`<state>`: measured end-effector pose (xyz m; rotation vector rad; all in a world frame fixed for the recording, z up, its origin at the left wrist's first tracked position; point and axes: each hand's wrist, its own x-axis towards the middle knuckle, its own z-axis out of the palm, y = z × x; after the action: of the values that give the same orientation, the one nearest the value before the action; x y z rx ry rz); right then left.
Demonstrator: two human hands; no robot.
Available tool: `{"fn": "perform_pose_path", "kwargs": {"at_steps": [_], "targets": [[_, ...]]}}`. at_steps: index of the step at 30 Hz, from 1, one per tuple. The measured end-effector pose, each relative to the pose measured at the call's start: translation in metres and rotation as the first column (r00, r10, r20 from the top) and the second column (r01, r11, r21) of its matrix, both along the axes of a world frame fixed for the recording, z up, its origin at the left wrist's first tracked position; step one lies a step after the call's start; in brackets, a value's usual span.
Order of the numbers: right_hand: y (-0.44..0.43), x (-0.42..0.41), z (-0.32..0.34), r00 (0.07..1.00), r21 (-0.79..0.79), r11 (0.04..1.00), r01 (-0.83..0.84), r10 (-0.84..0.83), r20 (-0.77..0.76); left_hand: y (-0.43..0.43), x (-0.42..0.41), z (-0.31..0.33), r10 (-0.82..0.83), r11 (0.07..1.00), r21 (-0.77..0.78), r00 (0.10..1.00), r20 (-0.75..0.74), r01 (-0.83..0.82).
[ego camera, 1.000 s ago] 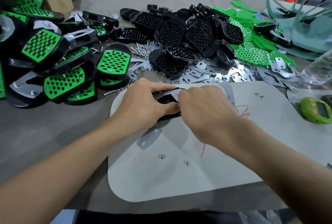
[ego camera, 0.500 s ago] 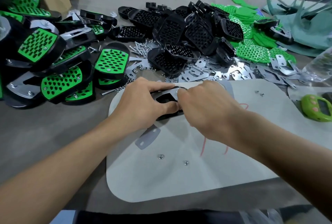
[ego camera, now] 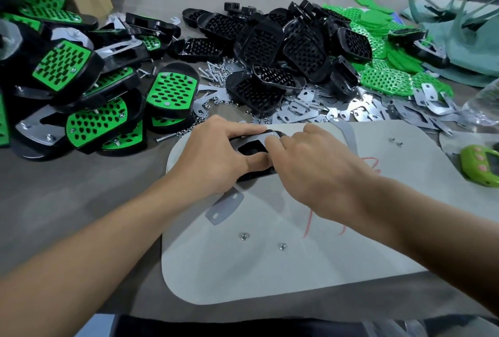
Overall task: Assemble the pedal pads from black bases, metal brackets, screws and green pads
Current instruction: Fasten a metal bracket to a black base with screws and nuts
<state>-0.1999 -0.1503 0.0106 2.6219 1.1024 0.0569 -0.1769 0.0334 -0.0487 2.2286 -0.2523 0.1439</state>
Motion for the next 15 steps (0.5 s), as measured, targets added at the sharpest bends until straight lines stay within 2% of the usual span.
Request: {"fn": "perform_pose_path", "kwargs": {"at_steps": [1,4,8,15], "targets": [[-0.002,0.0,-0.004,1.0,-0.02,1.0,0.006,-0.006,0.022,0.0,0.0,0.0,0.001,1.0,0.013,1.0,-0.011,0.0],[-0.01,0.007,-0.004,0.999,0.05,0.999,0.017,-0.018,0.036,-0.001,-0.001,0.002,0.024,1.0,-0.005,0.999,-0.024,-0.024],[-0.014,0.007,0.002,0.998,0.142,0.99,0.016,-0.007,-0.065,-0.001,-0.001,0.001,0.017,1.0,-0.022,1.0,-0.023,-0.018],[-0.005,0.006,0.001,0.999,0.067,0.998,-0.012,0.015,-0.039,-0.001,-0.001,0.0,0.007,1.0,-0.017,1.0,-0.009,-0.007]]}}
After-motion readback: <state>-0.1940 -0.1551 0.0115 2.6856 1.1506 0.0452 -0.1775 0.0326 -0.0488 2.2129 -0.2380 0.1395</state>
